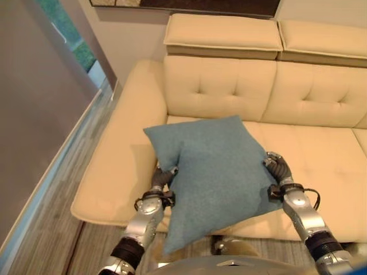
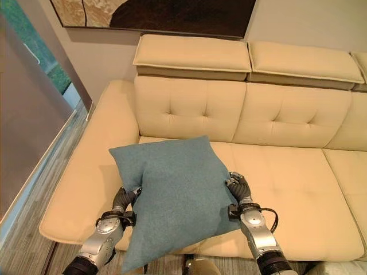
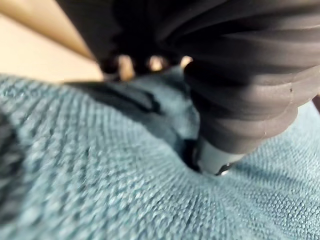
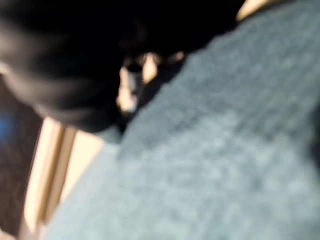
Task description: Pick up all the scattered cushions and arrange them neatly on the sofa.
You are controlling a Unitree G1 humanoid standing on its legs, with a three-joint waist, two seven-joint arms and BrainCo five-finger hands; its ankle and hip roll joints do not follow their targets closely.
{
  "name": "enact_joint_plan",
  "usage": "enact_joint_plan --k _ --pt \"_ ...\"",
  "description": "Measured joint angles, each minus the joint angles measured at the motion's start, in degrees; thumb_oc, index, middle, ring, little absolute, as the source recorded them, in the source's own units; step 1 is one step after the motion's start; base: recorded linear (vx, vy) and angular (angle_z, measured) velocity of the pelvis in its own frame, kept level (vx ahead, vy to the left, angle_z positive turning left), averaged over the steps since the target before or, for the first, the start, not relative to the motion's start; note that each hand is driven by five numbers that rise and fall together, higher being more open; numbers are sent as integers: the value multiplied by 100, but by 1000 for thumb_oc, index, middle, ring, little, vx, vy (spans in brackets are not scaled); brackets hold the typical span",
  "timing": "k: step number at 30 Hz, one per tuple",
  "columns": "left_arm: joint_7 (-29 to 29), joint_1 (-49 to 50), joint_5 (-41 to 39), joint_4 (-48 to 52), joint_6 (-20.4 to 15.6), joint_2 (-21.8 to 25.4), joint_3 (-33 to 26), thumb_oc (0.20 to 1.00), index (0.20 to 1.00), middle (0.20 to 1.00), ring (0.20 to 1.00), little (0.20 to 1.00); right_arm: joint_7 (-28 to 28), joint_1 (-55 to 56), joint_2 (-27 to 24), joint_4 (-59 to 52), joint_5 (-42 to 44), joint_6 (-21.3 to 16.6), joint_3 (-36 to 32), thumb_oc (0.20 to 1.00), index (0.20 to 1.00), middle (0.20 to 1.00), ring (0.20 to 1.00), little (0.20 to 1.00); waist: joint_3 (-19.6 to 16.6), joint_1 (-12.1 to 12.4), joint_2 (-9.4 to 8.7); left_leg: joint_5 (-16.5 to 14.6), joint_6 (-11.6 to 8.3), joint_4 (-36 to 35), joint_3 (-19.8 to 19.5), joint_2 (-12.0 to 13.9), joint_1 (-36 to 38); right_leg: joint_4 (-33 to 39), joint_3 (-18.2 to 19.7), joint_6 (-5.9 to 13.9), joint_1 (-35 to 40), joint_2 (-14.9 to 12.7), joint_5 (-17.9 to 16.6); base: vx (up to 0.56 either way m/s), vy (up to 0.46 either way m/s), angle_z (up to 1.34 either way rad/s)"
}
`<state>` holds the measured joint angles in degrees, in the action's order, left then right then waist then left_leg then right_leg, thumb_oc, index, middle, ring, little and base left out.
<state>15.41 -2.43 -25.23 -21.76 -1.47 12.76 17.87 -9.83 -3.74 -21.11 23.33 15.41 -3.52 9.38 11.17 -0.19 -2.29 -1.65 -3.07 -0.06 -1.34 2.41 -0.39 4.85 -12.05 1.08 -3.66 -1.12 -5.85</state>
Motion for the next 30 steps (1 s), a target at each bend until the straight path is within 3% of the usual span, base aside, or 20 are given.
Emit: enact_joint_plan --k 3,7,10,13,16,21,26,28,30 --pt "21 -36 2 5 18 176 61 200 200 200 200 200 -17 93 93 -3 -2 4 25 200 200 200 200 200 57 -51 -120 102 97 -98 96 -87 44 28 211 74 -55 -13 -106 68 77 -33" --pt "26 -222 14 46 13 246 84 200 200 200 200 200 -133 125 167 -5 1 4 9 200 200 200 200 200 55 -120 -135 272 177 -474 298 -162 158 36 474 104 -240 -81 -174 65 81 -36" --pt "245 -660 255 45 12 430 120 200 200 200 200 200 -335 -28 277 -12 -47 2 197 200 200 200 200 200 55 -232 -134 320 310 -520 781 -292 87 52 909 210 -554 -144 -249 -52 113 -73" --pt "406 -980 409 27 -1 491 59 200 200 200 200 200 -429 -359 271 -12 -113 1 288 200 200 200 200 200 89 -242 -94 333 382 -518 1049 -304 -141 36 955 297 -844 -194 -334 -163 36 -43" --pt "733 -1587 414 -274 -88 460 143 200 200 200 200 200 -684 -895 152 28 -270 7 554 200 200 200 200 200 101 -243 -139 307 412 -311 1159 -401 -648 -54 1167 182 -1378 -241 -695 -100 1 -15" --pt "1131 -3085 385 -1135 -118 596 217 200 200 200 200 200 -1025 -2467 -217 462 -324 19 908 200 200 200 200 200 354 -318 -117 291 417 14 1142 -456 -1360 -41 1211 107 -1923 -289 -851 -39 3 0" --pt "1448 -4422 332 -1423 -246 750 296 200 200 200 200 200 -1434 -4058 -545 1042 -325 29 922 200 200 200 200 200 642 -303 28 312 373 224 957 -461 -1983 -41 1101 114 -2379 -326 -870 7 18 16" --pt "1484 -4737 331 -1596 -312 792 366 200 200 200 200 200 -1554 -4364 -628 1063 -322 27 932 200 200 200 200 200 718 -268 103 328 357 225 888 -455 -2077 -35 1053 29 -2446 -309 -936 26 17 11" --pt "1495 -5454 329 -2241 -308 816 573 200 200 200 200 200 -1734 -4853 -629 1307 -312 32 1057 200 200 200 200 200 743 -272 144 341 339 216 784 -435 -2242 19 961 22 -2547 -311 -938 26 21 17"
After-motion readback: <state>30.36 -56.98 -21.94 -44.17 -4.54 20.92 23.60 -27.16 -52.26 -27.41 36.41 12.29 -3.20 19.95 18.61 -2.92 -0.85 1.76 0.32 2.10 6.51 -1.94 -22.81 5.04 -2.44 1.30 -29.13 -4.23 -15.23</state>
